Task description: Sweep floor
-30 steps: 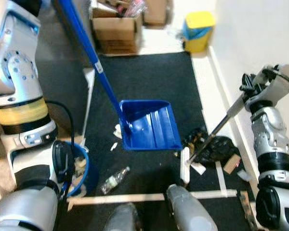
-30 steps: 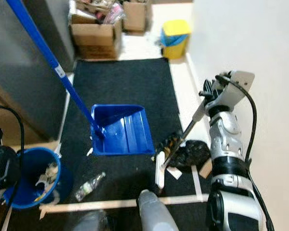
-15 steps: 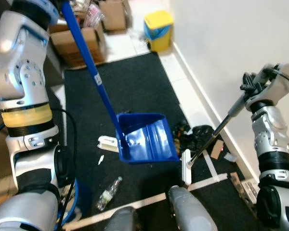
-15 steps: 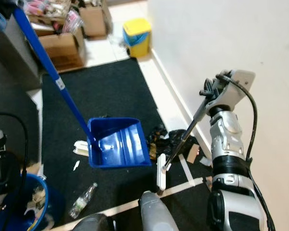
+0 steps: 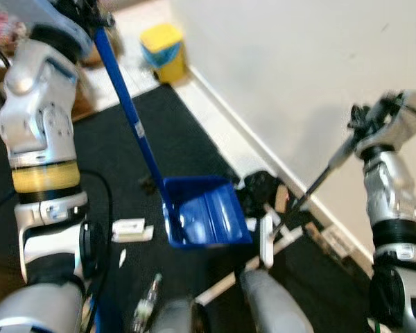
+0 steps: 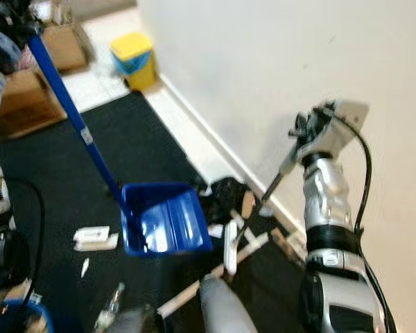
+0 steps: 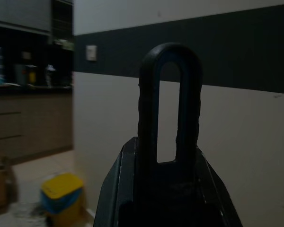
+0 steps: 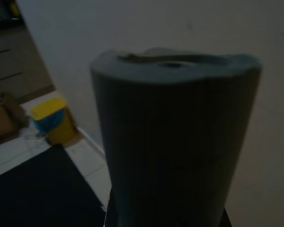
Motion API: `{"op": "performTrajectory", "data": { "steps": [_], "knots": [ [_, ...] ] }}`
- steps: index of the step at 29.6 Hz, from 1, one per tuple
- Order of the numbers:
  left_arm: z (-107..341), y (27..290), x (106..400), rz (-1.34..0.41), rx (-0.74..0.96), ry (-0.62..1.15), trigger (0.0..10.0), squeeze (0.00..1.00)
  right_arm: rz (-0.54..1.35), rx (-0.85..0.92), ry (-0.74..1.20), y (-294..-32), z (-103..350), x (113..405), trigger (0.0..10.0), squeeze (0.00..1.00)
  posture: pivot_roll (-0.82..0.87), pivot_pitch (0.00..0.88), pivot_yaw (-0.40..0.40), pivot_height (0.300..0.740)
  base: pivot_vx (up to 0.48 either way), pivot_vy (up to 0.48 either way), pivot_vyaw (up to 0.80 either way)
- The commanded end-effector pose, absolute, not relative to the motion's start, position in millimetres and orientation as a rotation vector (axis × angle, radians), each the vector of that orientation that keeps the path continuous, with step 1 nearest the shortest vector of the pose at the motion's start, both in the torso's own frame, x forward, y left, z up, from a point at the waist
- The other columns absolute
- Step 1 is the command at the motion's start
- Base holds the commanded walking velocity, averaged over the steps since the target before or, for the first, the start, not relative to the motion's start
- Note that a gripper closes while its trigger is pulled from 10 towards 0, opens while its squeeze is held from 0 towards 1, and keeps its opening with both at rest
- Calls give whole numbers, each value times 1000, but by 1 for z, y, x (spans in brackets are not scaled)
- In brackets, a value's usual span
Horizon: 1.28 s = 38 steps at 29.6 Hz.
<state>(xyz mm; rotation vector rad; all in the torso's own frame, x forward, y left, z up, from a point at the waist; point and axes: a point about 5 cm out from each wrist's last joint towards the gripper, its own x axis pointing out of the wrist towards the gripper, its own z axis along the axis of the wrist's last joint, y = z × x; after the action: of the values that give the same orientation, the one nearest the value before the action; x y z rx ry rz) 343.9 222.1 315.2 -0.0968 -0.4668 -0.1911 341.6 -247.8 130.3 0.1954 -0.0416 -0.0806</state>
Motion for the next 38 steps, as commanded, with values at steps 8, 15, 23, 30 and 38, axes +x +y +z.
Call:
{"op": "performTrajectory", "data": {
  "steps": [8, 15, 23, 30, 38],
  "knots": [
    [287, 234, 347, -112, -54, -398, 10000, 0, -80, 198, -53, -248, 131, 341, 10000, 0, -28, 55, 36, 740, 0, 0, -761],
    [272, 241, 346, -56, -26, -351, 10000, 0, -78, 199, -53, -247, 131, 341, 10000, 0, -26, 59, 37, 740, 0, 0, -763],
    [241, 250, 334, 38, 48, -210, 10000, 0, -67, 197, -50, -245, 130, 341, 10000, 0, -12, 65, 35, 740, 0, 0, -728],
    [216, 266, 318, 242, 168, -150, 10000, 0, -21, 163, -47, -237, 129, 341, 10000, 0, -6, 70, 32, 740, 0, 0, -118],
    [183, 262, 300, 241, 172, -68, 10000, 0, 81, 120, -43, -217, 127, 343, 10000, 0, 0, 70, 19, 740, 0, 0, 0]
  ]
}}
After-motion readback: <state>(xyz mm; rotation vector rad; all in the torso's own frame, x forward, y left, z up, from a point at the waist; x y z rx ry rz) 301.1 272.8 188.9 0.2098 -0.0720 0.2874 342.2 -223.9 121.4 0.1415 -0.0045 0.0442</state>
